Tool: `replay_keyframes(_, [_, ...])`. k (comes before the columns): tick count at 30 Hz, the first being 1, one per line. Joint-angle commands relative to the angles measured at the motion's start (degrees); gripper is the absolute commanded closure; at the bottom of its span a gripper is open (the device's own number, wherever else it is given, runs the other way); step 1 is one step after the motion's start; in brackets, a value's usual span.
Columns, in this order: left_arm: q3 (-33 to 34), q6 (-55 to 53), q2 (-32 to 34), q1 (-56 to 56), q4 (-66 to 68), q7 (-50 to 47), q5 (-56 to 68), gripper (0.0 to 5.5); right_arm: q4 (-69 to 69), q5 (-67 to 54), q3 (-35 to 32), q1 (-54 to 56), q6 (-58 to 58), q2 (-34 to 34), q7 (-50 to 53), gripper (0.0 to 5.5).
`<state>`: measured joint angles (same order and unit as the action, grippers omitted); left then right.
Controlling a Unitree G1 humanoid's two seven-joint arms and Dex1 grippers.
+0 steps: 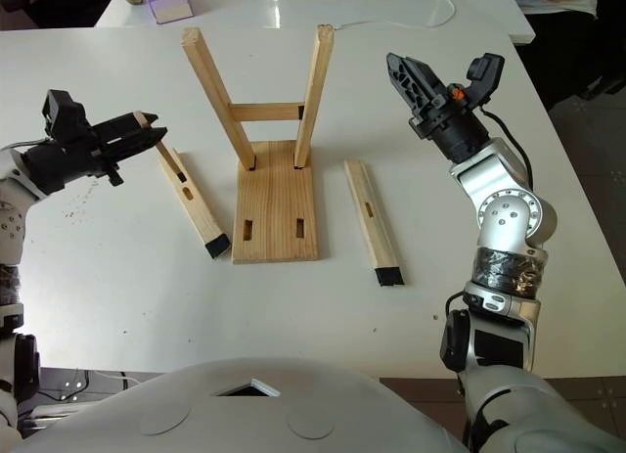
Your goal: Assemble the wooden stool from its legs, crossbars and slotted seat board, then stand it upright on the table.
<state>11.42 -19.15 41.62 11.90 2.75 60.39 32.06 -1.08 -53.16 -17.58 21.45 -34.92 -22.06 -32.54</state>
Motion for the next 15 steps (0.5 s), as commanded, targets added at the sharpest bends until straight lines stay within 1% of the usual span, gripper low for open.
replay_keyframes(1, [-0.7, 1.3, -1.5, -3.2, -1.9, -0.9, -1.5, 4.19, -2.0, 1.3, 0.9, 2.9, -1.5, -1.1, -1.3, 2.62])
replay_keyframes(9, [-2.0, 4.5, -2.2, -4.9, 0.3, -0.2, -4.7, 4.19, -3.6, 2.3, 1.4, 4.6, -2.7, -1.4, -2.9, 2.62])
replay_keyframes(15, [-2.6, 5.9, -0.1, -7.0, 2.6, 1.8, -6.0, 4.19, -2.5, 2.1, 0.9, 2.7, -2.7, -1.0, -2.8, 2.62])
